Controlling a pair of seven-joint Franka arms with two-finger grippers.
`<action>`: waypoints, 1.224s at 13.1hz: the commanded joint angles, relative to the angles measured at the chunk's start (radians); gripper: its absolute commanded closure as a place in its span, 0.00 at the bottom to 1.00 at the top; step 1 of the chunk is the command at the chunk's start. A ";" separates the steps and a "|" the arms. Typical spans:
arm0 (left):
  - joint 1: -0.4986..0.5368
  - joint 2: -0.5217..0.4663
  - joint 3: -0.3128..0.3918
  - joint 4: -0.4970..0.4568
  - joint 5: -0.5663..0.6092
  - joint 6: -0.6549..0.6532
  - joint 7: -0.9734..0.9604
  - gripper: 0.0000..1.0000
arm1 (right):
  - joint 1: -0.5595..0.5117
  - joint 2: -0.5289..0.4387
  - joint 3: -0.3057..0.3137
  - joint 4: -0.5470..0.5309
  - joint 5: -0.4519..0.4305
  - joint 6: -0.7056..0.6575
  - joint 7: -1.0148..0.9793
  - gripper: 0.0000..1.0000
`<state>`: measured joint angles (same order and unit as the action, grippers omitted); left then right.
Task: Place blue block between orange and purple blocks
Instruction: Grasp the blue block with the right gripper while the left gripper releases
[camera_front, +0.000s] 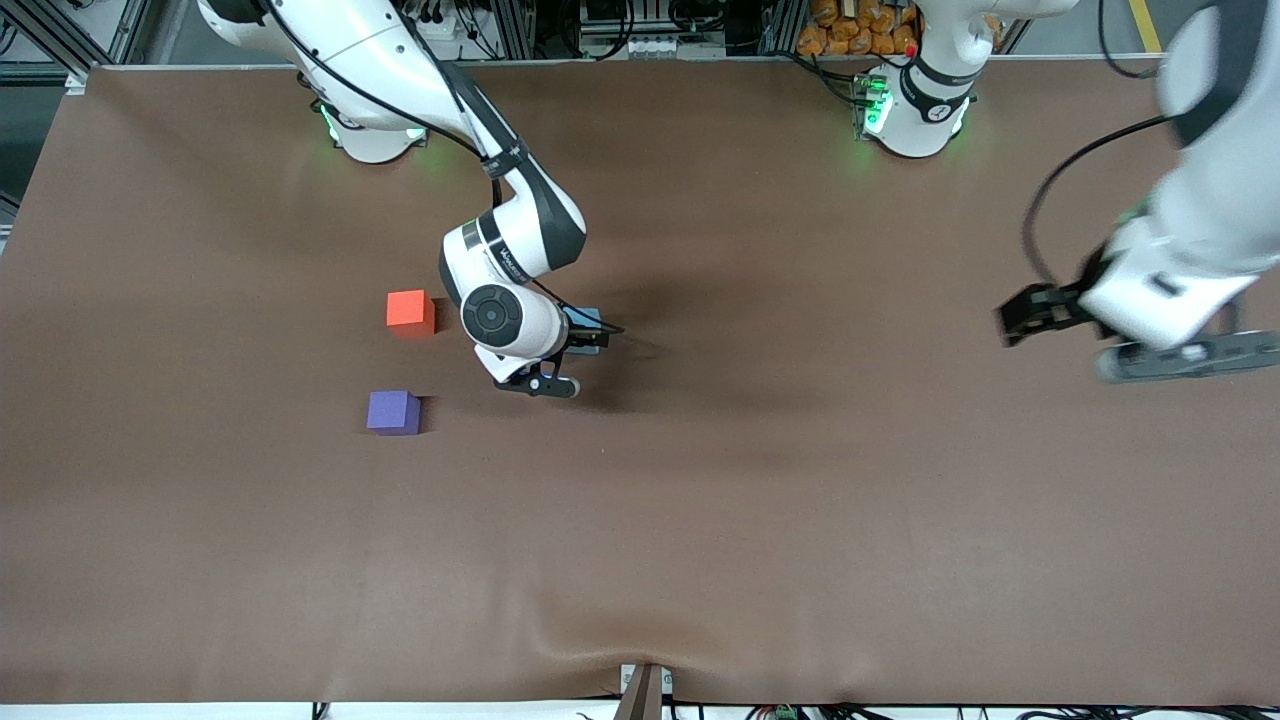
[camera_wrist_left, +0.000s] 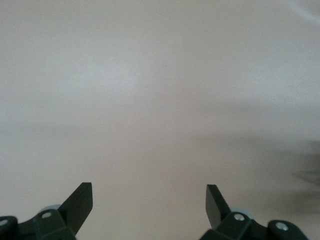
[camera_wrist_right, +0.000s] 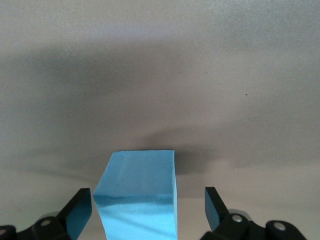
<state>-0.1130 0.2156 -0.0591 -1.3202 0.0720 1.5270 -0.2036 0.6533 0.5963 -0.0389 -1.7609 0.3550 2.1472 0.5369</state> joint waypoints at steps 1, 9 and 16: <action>0.059 -0.053 -0.019 -0.056 -0.004 -0.018 0.062 0.00 | 0.026 -0.029 -0.007 -0.042 0.025 0.026 -0.003 0.00; 0.119 -0.194 -0.019 -0.257 -0.060 0.099 0.145 0.00 | 0.051 -0.039 -0.013 -0.061 0.007 0.045 -0.054 0.71; 0.118 -0.203 -0.021 -0.254 -0.060 0.093 0.145 0.00 | -0.222 -0.197 -0.081 -0.083 0.006 -0.199 -0.290 0.73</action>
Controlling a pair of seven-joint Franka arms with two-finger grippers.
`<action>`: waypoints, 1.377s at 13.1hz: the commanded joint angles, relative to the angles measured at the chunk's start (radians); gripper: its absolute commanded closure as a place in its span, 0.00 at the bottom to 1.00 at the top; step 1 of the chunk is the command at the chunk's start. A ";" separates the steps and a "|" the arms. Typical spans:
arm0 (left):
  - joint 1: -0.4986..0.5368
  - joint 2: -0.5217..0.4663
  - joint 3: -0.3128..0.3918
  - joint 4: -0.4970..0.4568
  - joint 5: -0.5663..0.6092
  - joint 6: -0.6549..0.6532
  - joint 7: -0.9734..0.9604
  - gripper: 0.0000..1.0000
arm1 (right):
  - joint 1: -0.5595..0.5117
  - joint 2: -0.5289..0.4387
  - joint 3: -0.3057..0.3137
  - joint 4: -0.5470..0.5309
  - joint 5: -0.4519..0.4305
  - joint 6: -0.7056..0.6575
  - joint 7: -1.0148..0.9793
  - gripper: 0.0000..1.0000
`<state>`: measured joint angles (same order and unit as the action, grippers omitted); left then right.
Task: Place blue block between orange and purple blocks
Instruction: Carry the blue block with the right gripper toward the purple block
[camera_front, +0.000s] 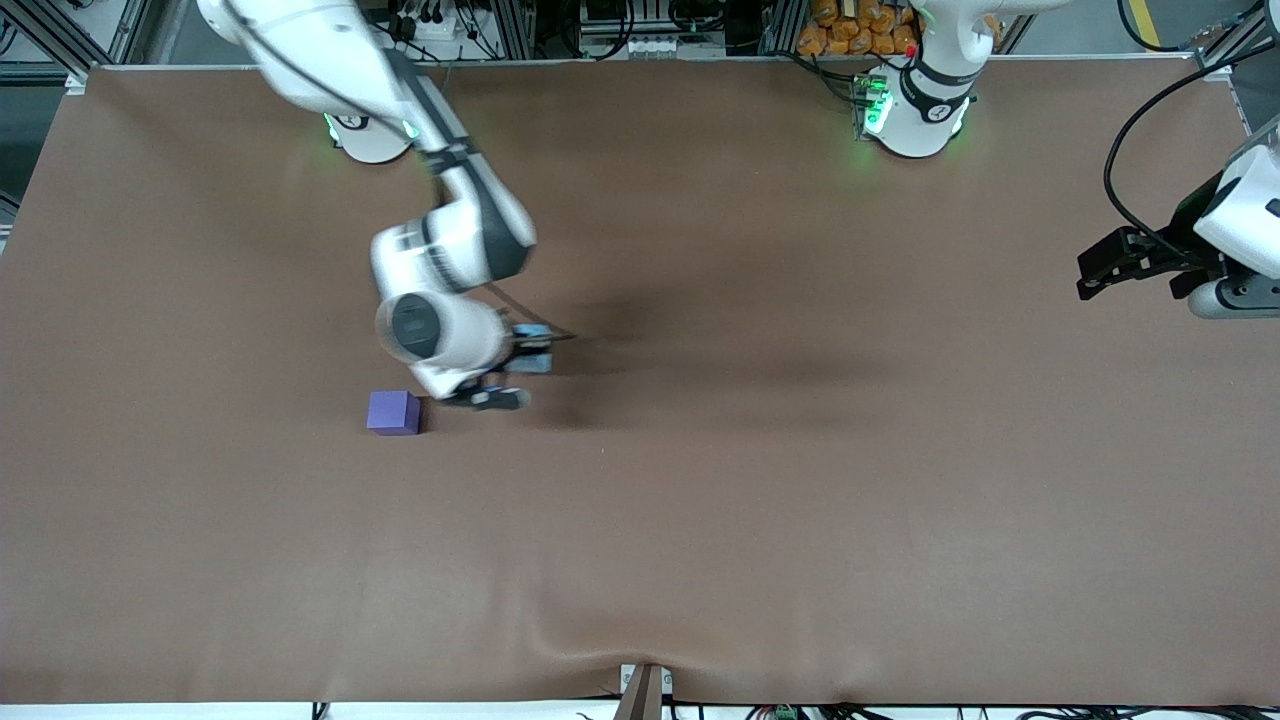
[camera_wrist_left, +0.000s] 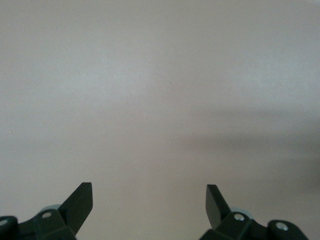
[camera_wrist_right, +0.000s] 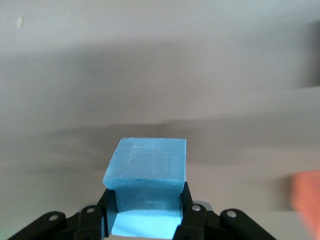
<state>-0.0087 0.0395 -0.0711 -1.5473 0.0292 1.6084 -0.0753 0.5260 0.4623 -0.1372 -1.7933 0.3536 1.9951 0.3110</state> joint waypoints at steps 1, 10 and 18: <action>0.012 -0.027 -0.009 -0.027 -0.017 0.010 0.017 0.00 | -0.137 -0.071 0.016 -0.052 0.005 -0.085 -0.082 0.73; 0.006 -0.015 -0.021 -0.028 -0.017 0.011 0.014 0.00 | -0.345 0.002 0.019 -0.081 -0.087 -0.065 -0.425 0.71; 0.004 -0.004 -0.029 -0.030 -0.017 0.013 0.011 0.00 | -0.267 0.015 0.021 -0.185 -0.077 0.106 -0.412 0.67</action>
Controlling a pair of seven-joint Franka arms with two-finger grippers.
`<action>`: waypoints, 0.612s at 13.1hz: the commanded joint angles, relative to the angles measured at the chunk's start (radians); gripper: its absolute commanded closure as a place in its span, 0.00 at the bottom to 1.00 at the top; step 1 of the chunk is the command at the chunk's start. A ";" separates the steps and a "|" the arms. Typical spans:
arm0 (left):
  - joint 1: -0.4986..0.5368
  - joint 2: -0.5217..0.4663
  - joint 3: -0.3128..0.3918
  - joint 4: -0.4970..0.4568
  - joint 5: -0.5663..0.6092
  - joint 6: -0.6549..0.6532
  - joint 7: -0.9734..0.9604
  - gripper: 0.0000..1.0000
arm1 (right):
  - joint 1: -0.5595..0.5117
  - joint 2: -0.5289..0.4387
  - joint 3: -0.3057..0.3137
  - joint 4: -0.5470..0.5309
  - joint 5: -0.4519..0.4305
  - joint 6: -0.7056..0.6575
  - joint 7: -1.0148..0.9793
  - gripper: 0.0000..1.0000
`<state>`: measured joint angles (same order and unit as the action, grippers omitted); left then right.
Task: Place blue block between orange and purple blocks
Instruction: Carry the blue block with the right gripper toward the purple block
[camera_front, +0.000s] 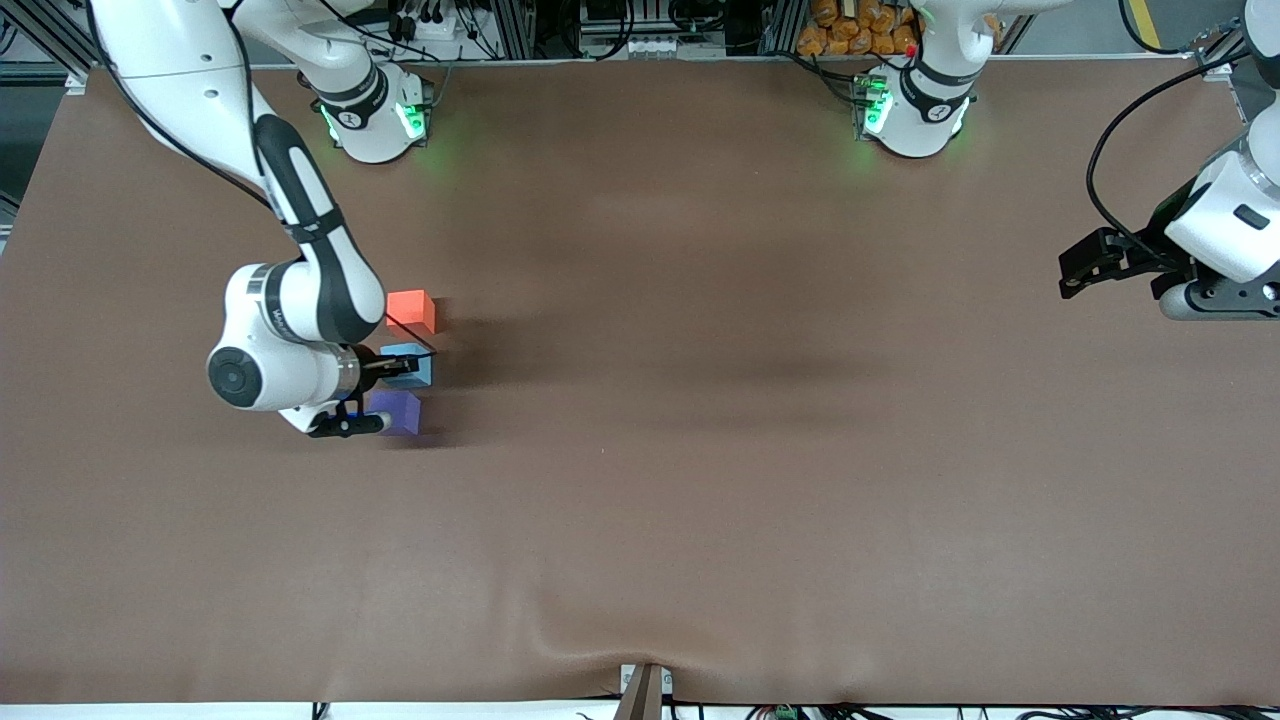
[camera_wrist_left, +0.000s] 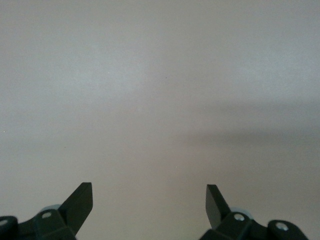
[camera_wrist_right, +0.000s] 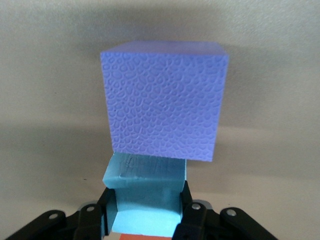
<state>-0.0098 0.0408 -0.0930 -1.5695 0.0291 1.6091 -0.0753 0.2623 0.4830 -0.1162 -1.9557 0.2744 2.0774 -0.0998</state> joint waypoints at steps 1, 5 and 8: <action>0.005 -0.005 -0.007 -0.007 -0.017 0.012 0.011 0.00 | -0.003 -0.006 0.000 -0.025 0.002 0.023 0.000 0.66; 0.005 -0.004 -0.007 -0.009 -0.015 0.012 0.011 0.00 | -0.003 -0.006 0.000 -0.031 0.003 0.018 0.057 0.63; 0.005 -0.004 -0.008 -0.009 -0.017 0.012 0.011 0.00 | -0.005 -0.008 0.000 -0.031 0.003 0.016 0.069 0.53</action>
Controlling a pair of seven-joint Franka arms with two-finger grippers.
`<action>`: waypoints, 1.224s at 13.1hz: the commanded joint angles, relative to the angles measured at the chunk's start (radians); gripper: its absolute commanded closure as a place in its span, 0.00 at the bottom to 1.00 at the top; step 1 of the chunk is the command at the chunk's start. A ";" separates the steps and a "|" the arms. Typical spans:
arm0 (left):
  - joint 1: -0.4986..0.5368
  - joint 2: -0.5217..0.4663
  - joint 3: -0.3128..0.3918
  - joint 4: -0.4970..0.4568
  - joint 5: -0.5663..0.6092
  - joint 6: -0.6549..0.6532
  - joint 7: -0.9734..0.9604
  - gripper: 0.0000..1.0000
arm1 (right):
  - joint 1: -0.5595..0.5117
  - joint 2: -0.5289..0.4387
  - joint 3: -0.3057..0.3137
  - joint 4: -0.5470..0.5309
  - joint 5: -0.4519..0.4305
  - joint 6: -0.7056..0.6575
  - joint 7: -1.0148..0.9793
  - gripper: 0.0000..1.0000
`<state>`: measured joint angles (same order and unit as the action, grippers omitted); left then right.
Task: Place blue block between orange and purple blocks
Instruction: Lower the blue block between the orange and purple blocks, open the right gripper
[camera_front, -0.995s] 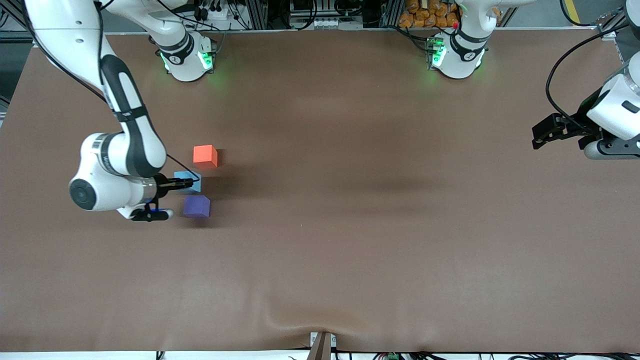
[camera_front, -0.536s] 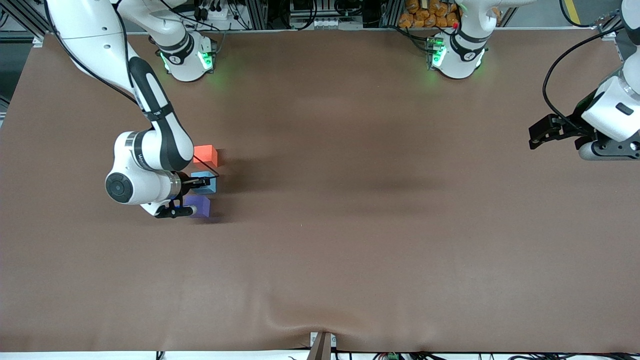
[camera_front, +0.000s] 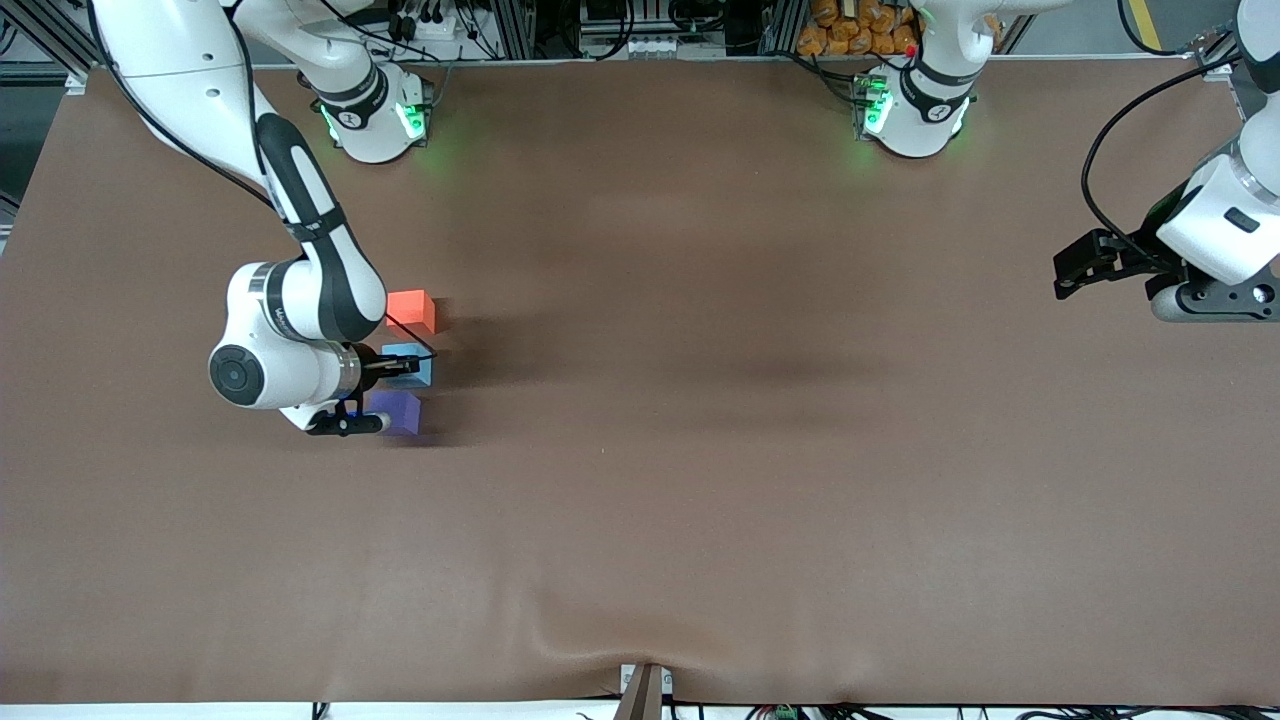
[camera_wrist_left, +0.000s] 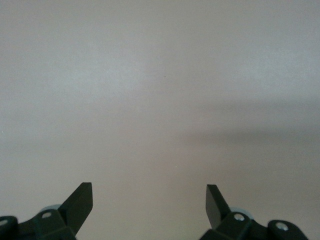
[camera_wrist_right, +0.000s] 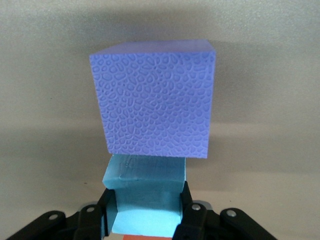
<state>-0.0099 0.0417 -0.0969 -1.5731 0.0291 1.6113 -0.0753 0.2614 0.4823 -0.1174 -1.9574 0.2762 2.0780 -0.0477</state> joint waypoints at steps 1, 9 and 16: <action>0.005 -0.005 -0.004 -0.005 -0.017 0.010 0.011 0.00 | -0.007 -0.007 0.001 -0.028 0.001 0.016 0.017 0.42; 0.005 -0.006 -0.004 -0.007 -0.017 0.010 0.011 0.00 | -0.077 -0.089 -0.004 0.157 -0.012 -0.241 0.018 0.00; 0.007 -0.008 -0.004 -0.007 -0.017 0.010 0.012 0.00 | -0.133 -0.266 -0.064 0.468 -0.238 -0.509 0.009 0.00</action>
<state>-0.0098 0.0425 -0.0981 -1.5755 0.0291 1.6116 -0.0753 0.1322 0.2902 -0.1910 -1.4719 0.1058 1.5753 -0.0436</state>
